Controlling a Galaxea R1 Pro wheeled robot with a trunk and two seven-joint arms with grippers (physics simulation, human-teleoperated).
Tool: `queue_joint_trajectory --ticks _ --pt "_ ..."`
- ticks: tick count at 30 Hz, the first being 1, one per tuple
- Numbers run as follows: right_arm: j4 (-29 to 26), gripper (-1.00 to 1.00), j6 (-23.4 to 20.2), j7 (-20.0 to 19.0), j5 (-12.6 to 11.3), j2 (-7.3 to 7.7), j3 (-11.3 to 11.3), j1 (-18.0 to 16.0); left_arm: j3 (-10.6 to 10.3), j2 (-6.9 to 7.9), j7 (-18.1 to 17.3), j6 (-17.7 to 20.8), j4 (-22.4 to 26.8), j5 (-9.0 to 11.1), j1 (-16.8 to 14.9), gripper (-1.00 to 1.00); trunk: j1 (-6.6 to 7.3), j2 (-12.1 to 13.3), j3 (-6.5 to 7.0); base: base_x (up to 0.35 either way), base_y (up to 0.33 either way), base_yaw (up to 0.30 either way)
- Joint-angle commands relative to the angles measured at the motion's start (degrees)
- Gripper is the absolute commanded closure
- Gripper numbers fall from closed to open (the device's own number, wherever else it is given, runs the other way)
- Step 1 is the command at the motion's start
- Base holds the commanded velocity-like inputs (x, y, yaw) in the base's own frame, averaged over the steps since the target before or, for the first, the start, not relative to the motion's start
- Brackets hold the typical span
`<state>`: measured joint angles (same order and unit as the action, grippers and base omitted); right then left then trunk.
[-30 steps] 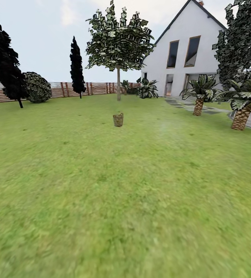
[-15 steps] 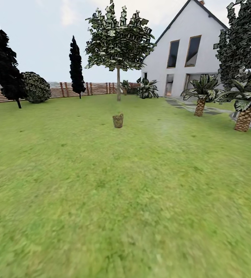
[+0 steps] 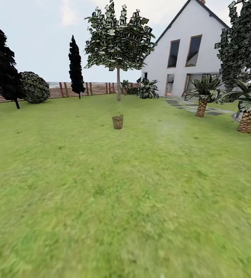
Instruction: Take the three Easter eggs out of the wicker basket on the lawn in the garden, then place them on the lawn next to a single tree (choose any tree) so that all three eggs are next to the same tree and none are left in the basket.
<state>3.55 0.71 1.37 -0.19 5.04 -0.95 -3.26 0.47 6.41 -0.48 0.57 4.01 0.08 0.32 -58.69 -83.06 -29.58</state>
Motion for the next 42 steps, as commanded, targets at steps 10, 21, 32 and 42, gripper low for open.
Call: queue_joint_trajectory --ticks 10,21,32,42 --pt "0.14 -1.0 0.04 0.12 0.01 -0.03 -0.04 -0.08 0.06 0.0 -0.05 -0.12 0.2 0.01 0.03 -1.0 -0.03 -0.02 -0.04 0.337 0.0 0.0" --pt "0.14 -1.0 0.09 0.12 0.01 -0.01 -0.05 -0.08 0.04 0.0 -0.05 -0.13 0.21 0.01 0.03 -1.0 -0.03 -0.02 -0.04 0.337 0.0 0.0" --pt "0.14 -1.0 -0.04 0.12 -0.55 -0.01 0.35 -0.08 0.05 0.04 -0.05 -0.13 0.21 0.01 0.03 -1.0 -0.03 -0.02 -0.04 0.337 0.0 -0.1" --pt "0.14 -1.0 -0.1 0.12 -0.59 -0.03 0.42 -0.08 0.06 0.07 -0.05 -0.13 0.21 0.01 0.03 -1.0 -0.03 -0.02 -0.04 0.337 0.0 -0.057"
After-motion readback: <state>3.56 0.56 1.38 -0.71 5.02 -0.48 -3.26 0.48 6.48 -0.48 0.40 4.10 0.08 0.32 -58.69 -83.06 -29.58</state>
